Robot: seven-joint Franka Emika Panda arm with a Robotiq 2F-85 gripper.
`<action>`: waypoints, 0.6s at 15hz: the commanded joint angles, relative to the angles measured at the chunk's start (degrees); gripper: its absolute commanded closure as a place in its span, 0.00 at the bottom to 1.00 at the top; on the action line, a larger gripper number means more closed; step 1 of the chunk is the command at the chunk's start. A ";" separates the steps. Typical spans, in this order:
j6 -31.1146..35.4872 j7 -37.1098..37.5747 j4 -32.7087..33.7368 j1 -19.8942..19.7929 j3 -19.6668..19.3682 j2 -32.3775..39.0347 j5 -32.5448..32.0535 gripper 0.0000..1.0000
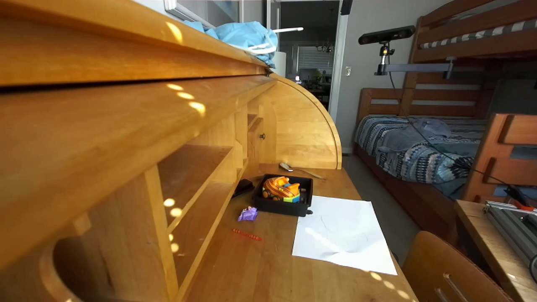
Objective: Use the blue towel to wipe the top of the shelf.
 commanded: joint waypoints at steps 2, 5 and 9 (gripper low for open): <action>3.10 0.91 -11.89 -0.29 2.54 -6.56 -1.13 0.00; 7.31 1.83 -19.14 -0.25 3.88 -9.91 -1.05 0.00; 12.66 3.69 -27.09 -0.56 5.38 -14.35 -1.11 0.00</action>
